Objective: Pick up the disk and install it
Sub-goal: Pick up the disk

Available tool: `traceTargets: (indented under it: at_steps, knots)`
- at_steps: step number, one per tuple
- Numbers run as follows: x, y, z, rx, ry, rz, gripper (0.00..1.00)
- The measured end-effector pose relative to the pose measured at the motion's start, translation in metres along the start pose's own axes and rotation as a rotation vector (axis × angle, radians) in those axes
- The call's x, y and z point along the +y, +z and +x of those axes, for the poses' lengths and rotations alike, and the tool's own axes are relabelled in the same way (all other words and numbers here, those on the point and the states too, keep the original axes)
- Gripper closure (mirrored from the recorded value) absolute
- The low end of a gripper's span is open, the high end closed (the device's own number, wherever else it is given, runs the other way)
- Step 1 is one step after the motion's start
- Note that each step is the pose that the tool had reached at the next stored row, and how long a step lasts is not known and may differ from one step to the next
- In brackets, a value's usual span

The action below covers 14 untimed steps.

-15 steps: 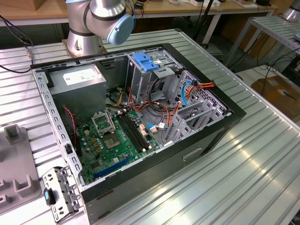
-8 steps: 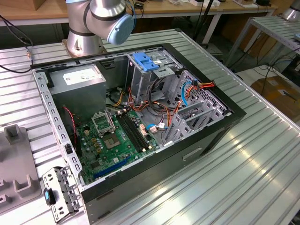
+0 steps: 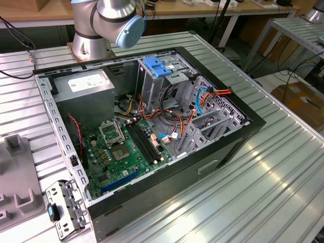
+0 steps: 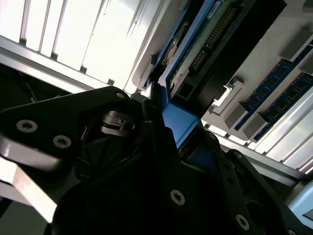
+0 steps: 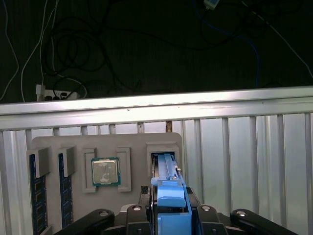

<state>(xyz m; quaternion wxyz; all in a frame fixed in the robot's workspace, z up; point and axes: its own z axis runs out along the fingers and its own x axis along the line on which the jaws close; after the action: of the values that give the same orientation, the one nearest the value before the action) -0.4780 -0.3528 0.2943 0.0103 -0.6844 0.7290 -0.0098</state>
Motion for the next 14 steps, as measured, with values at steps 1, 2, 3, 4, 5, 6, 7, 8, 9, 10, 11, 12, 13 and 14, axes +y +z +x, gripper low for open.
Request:
traceTargets:
  at_steps: [1,2,3,4,5,6,7,8,9,10,11,12,13,14]
  knots:
    - [0.0,0.0,0.0,0.0,0.0,0.0,0.63]
    - [0.0,0.0,0.0,-0.0001,0.0,0.0,0.63]
    - [0.0,0.0,0.0,-0.0002,0.0,0.0,0.63]
    - [0.0,0.0,0.0,-0.0001,0.0,-0.0001,0.63]
    - [0.0,0.0,0.0,-0.0002,0.0,0.0,0.63]
    - [0.0,0.0,0.0,-0.0003,-0.003,-0.0001,0.63]
    - [0.0,0.0,0.0,-0.0007,-0.014,-0.0001,0.63]
    - [0.0,0.0,0.0,-0.001,-0.029,-0.0001,0.63]
    - [0.0,0.0001,0.0,-0.0013,-0.038,0.0,0.63]
    - [0.0,0.0001,0.0,-0.0014,-0.04,0.0,0.63]
    - [0.0,0.0001,0.0,-0.0014,-0.04,0.0,0.63]
    - [0.0,0.0,0.0,-0.0014,-0.041,0.0,0.63]
    - [0.0,0.0,0.0,-0.0014,-0.043,-0.0001,0.63]
    - [0.0,0.0,0.0,-0.0015,-0.043,-0.0001,0.63]
